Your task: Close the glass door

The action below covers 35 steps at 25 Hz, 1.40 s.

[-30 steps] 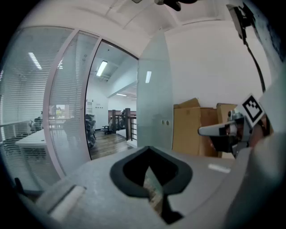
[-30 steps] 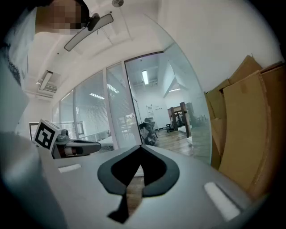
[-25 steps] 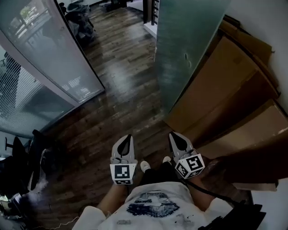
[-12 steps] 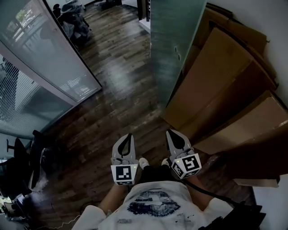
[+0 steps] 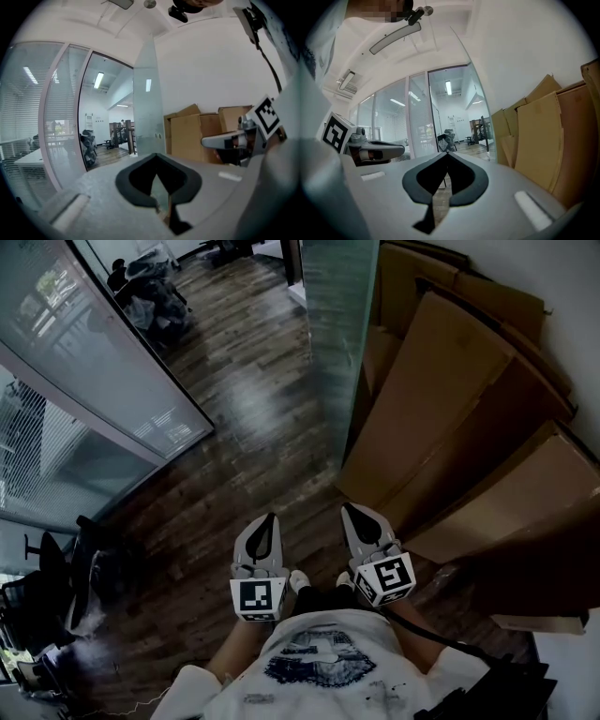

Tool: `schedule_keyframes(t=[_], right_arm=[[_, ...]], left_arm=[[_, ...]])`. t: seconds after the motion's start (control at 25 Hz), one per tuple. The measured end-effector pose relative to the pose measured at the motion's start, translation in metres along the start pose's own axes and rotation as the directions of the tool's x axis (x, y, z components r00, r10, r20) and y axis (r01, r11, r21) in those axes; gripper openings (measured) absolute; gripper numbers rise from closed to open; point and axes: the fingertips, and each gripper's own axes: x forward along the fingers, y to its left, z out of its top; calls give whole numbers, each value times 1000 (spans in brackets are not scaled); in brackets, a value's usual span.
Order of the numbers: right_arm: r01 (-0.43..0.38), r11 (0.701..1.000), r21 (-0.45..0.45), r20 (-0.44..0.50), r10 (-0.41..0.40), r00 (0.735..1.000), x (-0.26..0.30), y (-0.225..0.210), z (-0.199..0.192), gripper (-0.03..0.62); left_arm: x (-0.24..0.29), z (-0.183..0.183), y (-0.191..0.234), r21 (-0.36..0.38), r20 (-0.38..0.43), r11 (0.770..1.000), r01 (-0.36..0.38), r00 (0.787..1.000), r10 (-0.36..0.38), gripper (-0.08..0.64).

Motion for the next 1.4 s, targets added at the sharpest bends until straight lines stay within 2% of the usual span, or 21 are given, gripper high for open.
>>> schedule_keyframes(t=[0.28,0.48,0.64,0.92,1.4], right_arm=[[-27,999,-23,57,29,998,-2,-32,26,8],[-36,999,-17,88,38,995,-11,-51,42,8],[-52,998,-21,95,54,994,-19,-58,43,8],[-66,998,4,63,65,996,-18,-66,32,8],[-37,999,22,38,36,999,42,-88,29,8]], left_arm=[[21,29,-23,55,38,998,-11,999,8,3],[32,51,-39,34,61,999,-28,998,25,3],[33,50,-45,59,88,997,-58,995,53,3],[37,42,-50,39,63,997,-64,996,62,3],[93,35,-11,35,57,998,-49,997,47,3]])
